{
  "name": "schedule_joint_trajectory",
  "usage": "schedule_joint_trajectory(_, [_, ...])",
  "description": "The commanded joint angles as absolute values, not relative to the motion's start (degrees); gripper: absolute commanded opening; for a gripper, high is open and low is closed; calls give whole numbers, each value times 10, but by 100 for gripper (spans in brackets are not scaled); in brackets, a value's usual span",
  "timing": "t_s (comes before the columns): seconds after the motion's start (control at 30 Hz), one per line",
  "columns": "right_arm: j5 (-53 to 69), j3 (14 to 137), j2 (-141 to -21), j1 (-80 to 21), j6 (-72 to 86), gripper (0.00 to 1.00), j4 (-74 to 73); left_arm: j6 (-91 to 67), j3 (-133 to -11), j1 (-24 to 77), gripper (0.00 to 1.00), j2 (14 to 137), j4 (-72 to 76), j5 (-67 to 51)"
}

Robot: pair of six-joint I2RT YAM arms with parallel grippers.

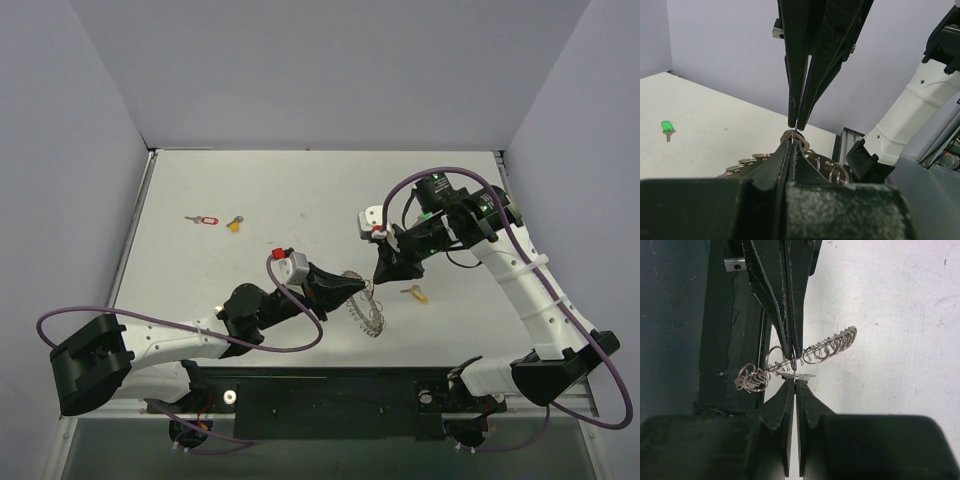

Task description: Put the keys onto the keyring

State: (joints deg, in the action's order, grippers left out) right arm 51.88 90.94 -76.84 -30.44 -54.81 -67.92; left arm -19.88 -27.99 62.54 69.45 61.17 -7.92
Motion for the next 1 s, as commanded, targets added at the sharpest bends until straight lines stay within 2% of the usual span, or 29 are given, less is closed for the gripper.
schedule_joint_trajectory(0.0, [536,933,-774,-302,-540,0,-686,-212,-282,628,0,692,674,-83])
schedule_joint_trajectory(0.97, [585,919,-771,-285,-556,0,-702,-200,-272,628,0,681,666,-83])
